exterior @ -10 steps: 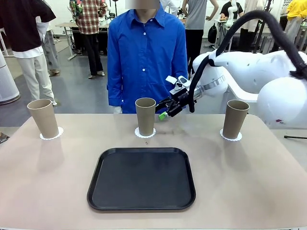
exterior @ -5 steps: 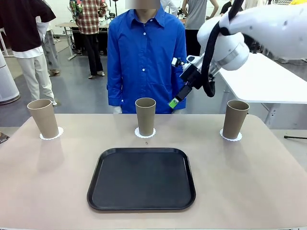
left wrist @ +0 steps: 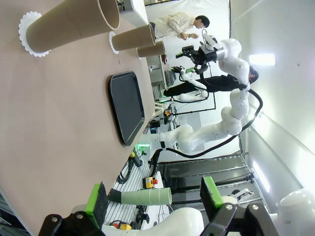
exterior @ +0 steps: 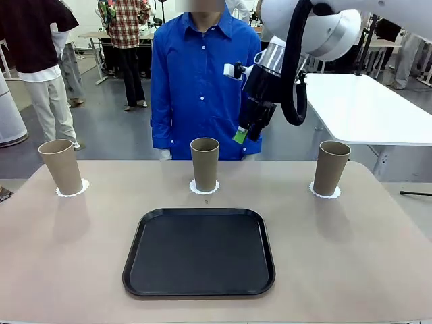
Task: Place coasters on the table and set cups on them.
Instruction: Take one Reusable plastic cup from the Flat Tray and place it on a coaster set by the human.
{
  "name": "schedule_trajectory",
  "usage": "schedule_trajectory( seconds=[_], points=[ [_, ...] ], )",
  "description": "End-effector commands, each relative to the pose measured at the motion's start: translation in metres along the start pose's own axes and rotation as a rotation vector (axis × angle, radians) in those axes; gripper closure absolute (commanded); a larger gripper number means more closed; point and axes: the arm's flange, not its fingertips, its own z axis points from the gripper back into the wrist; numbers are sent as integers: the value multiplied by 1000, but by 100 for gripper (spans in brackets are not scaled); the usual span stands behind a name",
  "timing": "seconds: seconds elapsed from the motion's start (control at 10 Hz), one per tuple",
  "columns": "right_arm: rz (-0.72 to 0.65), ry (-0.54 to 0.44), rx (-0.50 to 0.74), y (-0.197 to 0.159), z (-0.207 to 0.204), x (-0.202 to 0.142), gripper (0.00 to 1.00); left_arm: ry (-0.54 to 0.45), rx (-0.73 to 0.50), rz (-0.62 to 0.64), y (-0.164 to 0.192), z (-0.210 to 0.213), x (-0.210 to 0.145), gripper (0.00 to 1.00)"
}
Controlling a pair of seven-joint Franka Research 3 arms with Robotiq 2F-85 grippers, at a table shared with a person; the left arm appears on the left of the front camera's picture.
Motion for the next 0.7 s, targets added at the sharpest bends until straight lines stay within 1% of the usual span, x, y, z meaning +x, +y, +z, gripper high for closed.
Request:
schedule_trajectory(
  seconds=[0.0,0.1,0.2,0.3,0.6],
  points=[
    [-61,78,-67,11,13,1,0,-4,2,-2,-3,0,-1,0],
    [-64,100,-93,13,14,-1,0,-4,2,-2,-3,0,-1,0],
    [-41,108,-105,7,14,-4,0,-4,2,-2,-3,0,-1,0],
    [-45,61,-62,17,13,-3,0,-4,2,-2,-3,0,-1,0],
    [-45,61,-62,17,13,-3,0,-4,2,-2,-3,0,-1,0]
  ],
)
